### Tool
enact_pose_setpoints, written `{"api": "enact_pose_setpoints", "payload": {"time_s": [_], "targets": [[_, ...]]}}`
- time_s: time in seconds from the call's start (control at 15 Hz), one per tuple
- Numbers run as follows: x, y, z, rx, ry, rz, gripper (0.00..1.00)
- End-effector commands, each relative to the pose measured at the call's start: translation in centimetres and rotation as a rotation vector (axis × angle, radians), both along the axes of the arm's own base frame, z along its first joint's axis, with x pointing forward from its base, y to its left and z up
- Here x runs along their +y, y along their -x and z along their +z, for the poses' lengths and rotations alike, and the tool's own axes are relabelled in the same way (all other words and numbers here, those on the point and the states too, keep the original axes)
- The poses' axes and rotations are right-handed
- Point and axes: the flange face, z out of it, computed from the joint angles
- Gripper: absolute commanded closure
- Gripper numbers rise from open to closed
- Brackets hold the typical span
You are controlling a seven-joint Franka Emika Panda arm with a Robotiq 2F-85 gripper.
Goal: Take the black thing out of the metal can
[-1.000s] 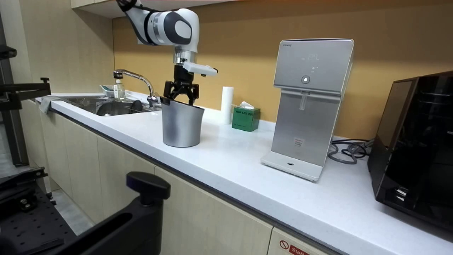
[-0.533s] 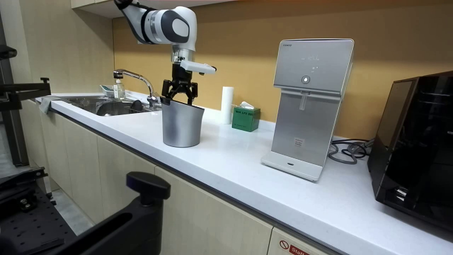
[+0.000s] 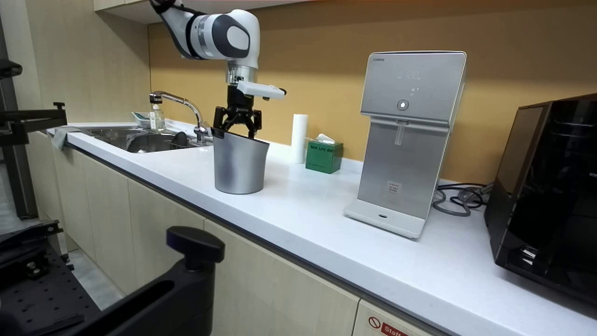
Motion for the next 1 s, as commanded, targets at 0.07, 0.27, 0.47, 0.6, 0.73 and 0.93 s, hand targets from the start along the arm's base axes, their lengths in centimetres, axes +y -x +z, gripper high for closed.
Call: {"api": "enact_pose_setpoints", "payload": {"time_s": [0.07,0.27,0.47,0.6,0.73,0.93], "targets": [[-0.3,0.1,-0.4,-0.003,0.022,-0.055,0.00],[-0.6,0.0,-0.2,-0.008,0.022,-0.064,0.33],[-0.8,-0.3,0.0,-0.029,0.024,-0.066,0.54],[-0.8,-0.5,0.1,-0.040,0.026,-0.065,0.67],[-0.9,-0.5,0.3,-0.042,0.028,-0.061,0.81],[-0.8,-0.4,0.8,-0.040,0.039,-0.054,0.92]]}}
